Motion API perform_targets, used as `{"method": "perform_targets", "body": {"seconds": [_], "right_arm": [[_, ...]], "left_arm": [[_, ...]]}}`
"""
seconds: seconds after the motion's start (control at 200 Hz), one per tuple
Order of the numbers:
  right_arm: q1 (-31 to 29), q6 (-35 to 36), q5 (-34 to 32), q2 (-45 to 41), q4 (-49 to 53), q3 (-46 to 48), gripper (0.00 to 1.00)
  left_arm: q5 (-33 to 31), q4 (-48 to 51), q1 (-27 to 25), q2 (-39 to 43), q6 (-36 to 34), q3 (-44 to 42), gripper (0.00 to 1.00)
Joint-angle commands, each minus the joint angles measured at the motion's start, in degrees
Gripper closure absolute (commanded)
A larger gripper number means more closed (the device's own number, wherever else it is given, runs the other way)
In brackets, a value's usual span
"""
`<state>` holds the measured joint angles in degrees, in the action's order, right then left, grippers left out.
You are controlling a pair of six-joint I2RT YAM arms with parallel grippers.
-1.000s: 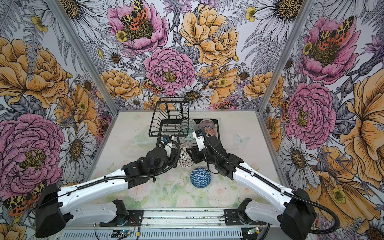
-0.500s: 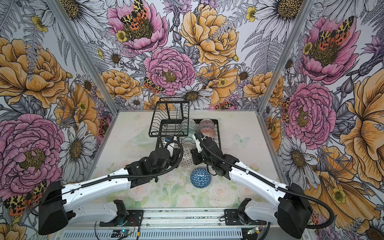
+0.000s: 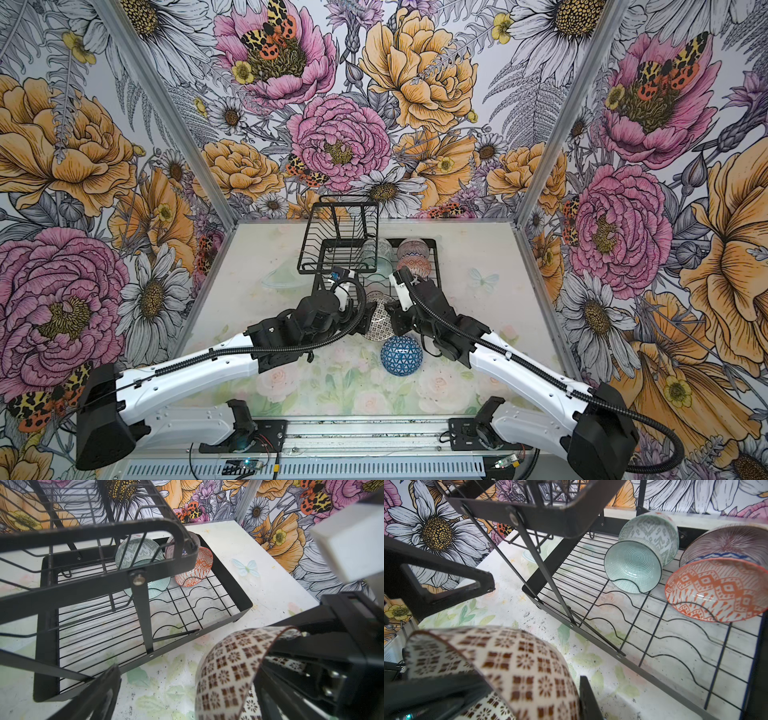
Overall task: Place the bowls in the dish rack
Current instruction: 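Bring the right gripper to the brown-patterned bowl held by the left gripper, then grasp the brown-patterned bowl with the right gripper and open the left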
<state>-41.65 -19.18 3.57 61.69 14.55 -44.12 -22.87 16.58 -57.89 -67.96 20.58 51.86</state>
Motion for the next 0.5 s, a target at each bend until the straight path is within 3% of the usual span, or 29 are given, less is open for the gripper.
{"method": "perform_targets", "body": {"seconds": [0.0, 0.115, 0.31, 0.49], "right_arm": [[1.28, 4.29, -1.83, -3.43, -2.86, -0.69, 1.00], [1.92, 9.51, -5.60, -4.79, -3.02, -1.21, 1.00], [1.91, 20.60, -18.08, -4.81, -4.92, -1.85, 1.00], [1.51, 35.42, -23.42, -3.96, -15.00, 1.32, 1.00]], "left_arm": [[-0.48, 3.24, 0.41, 2.76, -0.15, 0.56, 0.01], [-0.93, 4.11, 0.56, 4.31, -0.19, -0.19, 0.01], [-0.26, 5.08, 1.96, 6.20, 0.13, -1.62, 0.01], [-0.07, 6.18, 2.60, 7.22, 0.29, -2.26, 0.01]]}}
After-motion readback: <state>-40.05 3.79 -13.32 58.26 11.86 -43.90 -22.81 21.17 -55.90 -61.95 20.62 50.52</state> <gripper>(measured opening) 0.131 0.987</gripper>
